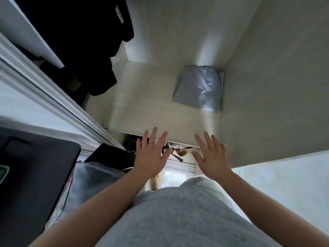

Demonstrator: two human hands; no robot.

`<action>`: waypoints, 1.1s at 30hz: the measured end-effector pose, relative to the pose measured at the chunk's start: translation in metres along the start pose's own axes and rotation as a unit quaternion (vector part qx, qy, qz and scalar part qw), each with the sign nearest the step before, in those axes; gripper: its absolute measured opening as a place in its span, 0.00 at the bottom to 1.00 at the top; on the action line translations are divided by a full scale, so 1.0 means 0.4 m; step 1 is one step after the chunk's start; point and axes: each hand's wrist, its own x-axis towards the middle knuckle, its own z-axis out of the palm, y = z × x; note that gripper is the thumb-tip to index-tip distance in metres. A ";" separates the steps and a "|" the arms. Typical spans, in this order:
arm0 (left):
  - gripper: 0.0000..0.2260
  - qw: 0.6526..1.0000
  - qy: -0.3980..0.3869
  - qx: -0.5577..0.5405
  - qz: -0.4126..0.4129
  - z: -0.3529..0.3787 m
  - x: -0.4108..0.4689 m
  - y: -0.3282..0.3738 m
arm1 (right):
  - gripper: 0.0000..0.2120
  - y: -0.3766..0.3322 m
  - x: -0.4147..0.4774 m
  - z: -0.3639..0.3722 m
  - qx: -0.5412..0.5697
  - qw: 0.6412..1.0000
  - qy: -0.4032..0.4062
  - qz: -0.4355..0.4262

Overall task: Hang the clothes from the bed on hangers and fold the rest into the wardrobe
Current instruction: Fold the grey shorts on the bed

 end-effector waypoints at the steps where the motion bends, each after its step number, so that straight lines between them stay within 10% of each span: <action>1: 0.33 1.000 -0.001 -0.011 -0.006 0.001 -0.020 0.008 | 0.29 0.006 -0.013 -0.006 0.011 1.000 -0.003 -0.018; 20: 0.29 0.921 0.089 -0.084 -0.370 0.163 -0.689 0.239 | 0.29 0.054 -0.349 0.053 -0.040 0.923 -0.110 -0.367; 33: 0.29 0.747 0.207 -0.157 -0.612 0.340 -1.287 0.426 | 0.29 -0.131 -0.793 0.210 -0.120 0.732 -0.221 -0.633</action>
